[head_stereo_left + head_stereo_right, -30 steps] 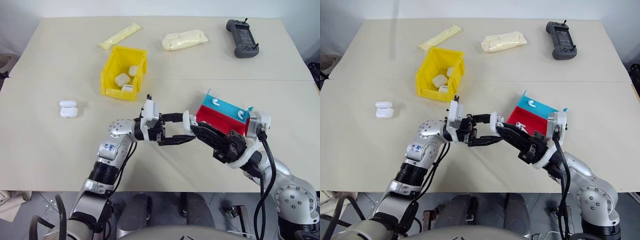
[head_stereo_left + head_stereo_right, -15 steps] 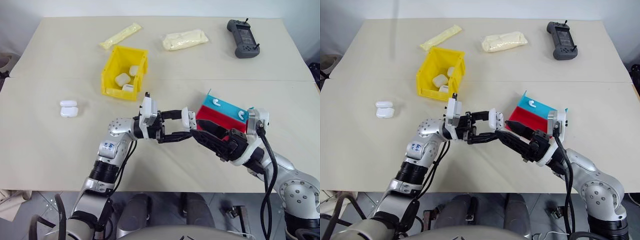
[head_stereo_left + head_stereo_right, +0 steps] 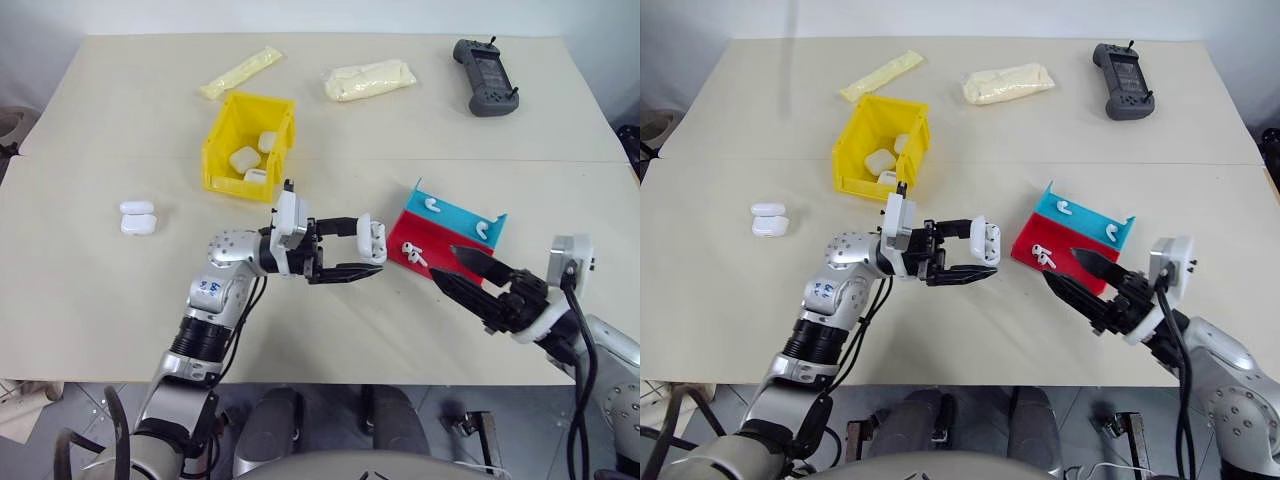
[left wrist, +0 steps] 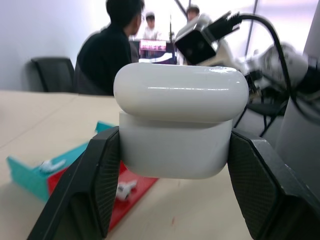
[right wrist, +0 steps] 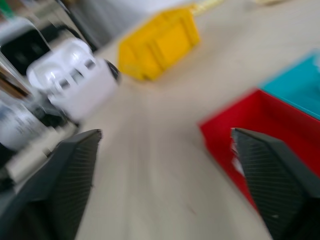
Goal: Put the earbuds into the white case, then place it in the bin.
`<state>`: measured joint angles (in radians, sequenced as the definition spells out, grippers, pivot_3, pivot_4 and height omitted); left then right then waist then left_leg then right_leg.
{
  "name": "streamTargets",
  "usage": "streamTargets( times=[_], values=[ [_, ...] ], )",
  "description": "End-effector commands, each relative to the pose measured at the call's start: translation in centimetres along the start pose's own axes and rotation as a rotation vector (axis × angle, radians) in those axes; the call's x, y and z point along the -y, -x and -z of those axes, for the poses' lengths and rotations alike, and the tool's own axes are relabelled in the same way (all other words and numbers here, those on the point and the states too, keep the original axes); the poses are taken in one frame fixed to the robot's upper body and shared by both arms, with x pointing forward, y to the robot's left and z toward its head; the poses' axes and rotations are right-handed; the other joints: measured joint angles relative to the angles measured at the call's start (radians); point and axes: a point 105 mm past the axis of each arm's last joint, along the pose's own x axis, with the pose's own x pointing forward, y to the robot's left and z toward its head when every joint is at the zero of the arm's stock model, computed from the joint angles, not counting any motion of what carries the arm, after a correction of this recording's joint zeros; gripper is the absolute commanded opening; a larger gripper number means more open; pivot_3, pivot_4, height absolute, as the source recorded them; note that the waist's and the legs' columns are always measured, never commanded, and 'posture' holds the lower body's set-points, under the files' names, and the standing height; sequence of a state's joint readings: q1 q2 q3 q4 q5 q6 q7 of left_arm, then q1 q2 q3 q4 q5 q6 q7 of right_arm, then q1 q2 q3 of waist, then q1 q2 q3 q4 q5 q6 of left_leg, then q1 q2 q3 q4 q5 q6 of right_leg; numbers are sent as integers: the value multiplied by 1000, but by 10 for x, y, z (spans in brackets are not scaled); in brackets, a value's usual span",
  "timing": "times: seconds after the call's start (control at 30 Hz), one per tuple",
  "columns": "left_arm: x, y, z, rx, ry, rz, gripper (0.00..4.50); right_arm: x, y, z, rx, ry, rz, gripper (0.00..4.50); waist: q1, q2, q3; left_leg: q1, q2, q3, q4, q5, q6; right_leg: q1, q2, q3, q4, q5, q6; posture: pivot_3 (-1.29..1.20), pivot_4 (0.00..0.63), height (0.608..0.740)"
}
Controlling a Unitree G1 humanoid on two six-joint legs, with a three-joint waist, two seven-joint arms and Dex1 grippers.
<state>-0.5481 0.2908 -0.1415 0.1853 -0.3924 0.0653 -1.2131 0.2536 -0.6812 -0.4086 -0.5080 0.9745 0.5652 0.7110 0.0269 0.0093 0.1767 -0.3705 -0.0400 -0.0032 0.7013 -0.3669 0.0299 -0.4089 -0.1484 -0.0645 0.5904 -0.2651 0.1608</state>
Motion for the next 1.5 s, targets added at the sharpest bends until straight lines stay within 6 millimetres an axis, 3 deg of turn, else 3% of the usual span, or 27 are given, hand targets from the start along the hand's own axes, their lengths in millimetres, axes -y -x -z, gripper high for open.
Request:
streamTargets(
  times=[0.03, 0.2, 0.33, 0.6, 0.83, 1.1, 1.33, 1.43, 1.5],
  values=[
    [-3, 6, 5, -120, -101, 40, 2791, 1, 5, -8, -16, 158, -23, 2927, -1, 0, 0, 0, 0, 0, 0, 0, 0, 0, 0, 0, 0, 0, 0, 0, 150, 740],
    [-11, 14, 24, -333, -178, 50, 2791, -18, -17, -15, -75, 253, -177, 1318, -3, 0, 0, 1, 0, 1, 0, 0, 0, 0, 0, 1, 0, 0, 0, 0, 150, 740],
    [-8, 3, 27, -373, -214, 98, 2791, -41, -46, -20, -94, 249, -309, 28, -1, 0, 0, 0, 1, 0, 0, 0, 0, 0, 0, 0, 0, 0, 0, 0, 150, 740],
    [-3, -19, 22, -354, -200, 102, 2791, -59, -95, -26, -126, 320, -370, 28, -2, -1, 0, -1, 0, -3, 1, 0, 0, -1, 0, -1, 0, 0, 0, 0, 150, 740],
    [2, -24, 21, -335, -191, 86, 2791, -62, -106, -10, -223, 359, -397, 28, 0, -1, 0, -1, 0, -3, 1, 0, 0, -1, 0, -1, 0, 0, 0, 0, 150, 740],
    [-1, -14, 12, -273, -178, 23, 2791, -38, -80, -5, -241, 366, -318, 28, -1, -1, 0, -1, 0, -2, 1, 0, 0, -1, 0, -1, 0, 0, 0, 0, 150, 740],
    [1, 0, -1, -174, -119, -25, 2791, -34, -56, -18, -57, 346, -288, 28, -2, -1, 1, -1, 0, -2, 1, 0, 0, -1, 0, -1, 0, 0, 0, 0, 150, 740],
    [8, 21, -10, -97, -61, -68, 2791, -31, -42, -25, -10, 339, -246, 576, -2, -1, 0, -1, 1, -2, 0, 0, 0, -1, 0, 0, 0, 0, 0, 0, 150, 740],
    [8, 35, -12, -77, -54, -148, 2791, -30, -40, -33, 42, 431, -215, 1244, -5, -1, 0, 0, 2, -2, 0, 0, 0, 0, 0, 0, 0, 0, 0, 0, 150, 740]
  ],
)
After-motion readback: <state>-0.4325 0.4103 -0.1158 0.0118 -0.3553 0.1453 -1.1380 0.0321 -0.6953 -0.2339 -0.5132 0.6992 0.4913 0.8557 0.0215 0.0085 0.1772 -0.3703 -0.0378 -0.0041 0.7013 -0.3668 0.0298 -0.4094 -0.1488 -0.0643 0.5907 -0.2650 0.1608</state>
